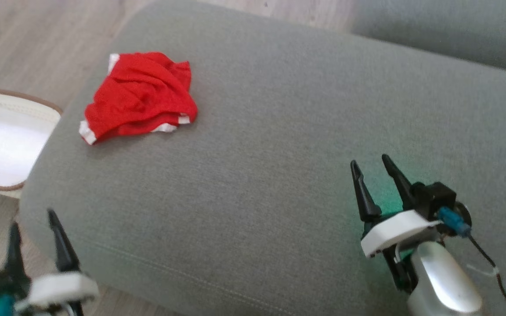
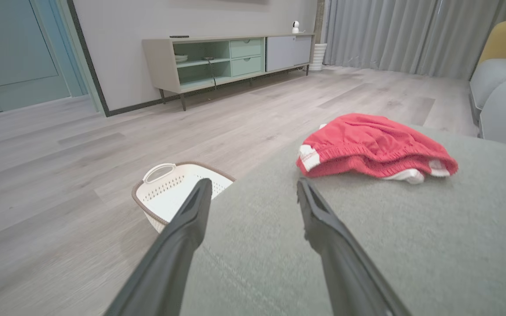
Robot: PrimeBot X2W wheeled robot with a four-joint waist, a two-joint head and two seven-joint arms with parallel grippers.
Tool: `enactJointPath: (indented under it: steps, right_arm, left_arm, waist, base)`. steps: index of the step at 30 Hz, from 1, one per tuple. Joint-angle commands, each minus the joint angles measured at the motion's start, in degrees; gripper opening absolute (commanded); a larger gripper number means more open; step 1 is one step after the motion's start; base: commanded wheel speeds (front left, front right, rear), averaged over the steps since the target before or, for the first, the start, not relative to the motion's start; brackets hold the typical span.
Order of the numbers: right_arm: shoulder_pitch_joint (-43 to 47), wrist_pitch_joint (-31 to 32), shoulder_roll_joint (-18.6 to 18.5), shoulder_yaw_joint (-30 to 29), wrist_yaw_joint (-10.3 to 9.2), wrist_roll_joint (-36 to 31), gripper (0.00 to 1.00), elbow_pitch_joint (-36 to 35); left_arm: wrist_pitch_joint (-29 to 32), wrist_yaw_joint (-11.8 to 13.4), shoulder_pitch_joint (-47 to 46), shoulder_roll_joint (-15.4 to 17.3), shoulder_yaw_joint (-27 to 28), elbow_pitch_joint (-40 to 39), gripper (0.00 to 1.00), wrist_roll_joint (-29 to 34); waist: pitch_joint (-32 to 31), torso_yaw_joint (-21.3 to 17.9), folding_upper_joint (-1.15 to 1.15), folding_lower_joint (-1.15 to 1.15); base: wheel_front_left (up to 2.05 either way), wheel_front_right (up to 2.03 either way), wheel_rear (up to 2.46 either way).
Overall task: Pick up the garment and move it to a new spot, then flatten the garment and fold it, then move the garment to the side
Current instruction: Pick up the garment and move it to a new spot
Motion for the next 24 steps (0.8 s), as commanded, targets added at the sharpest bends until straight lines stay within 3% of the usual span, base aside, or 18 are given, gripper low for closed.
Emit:
enactJointPath:
  steps: [1, 10, 15, 24]
  right_arm:
    - [-3.5, -0.6, 0.2, 0.9, 0.37, -1.0, 1.00, -1.9]
    - [-7.9, -0.6, 0.2, 0.4, 0.37, -6.0, 1.00, -3.5]
    - [-10.5, -0.6, 0.2, 0.4, 0.37, -7.9, 1.00, -5.0]
    - [-11.8, -0.6, 0.2, 0.7, 0.37, -8.6, 1.00, -7.1]
  left_arm:
    - [-0.3, -1.2, -5.1, 2.0, 2.8, -1.3, 1.00, -0.3]
    - [-0.3, -7.4, -22.0, 9.3, 4.5, 8.4, 1.00, -2.8]
    - [-0.3, -8.4, -31.3, 14.7, 1.8, 19.5, 1.00, -4.8]
    - [5.0, -8.5, -38.5, 19.4, -4.2, 36.2, 1.00, -10.3]
  waist:
    - [2.5, -1.6, 0.00, -0.01]
    - [10.5, -6.3, 0.00, -0.01]
    - [13.7, -9.1, 0.00, -0.01]
    - [16.9, -12.8, 0.00, -0.01]
  base:
    - [0.00, 0.00, 0.00]
    - [0.00, 0.00, 0.00]
    - [0.00, 0.00, 0.00]
    - [0.00, 0.00, 0.00]
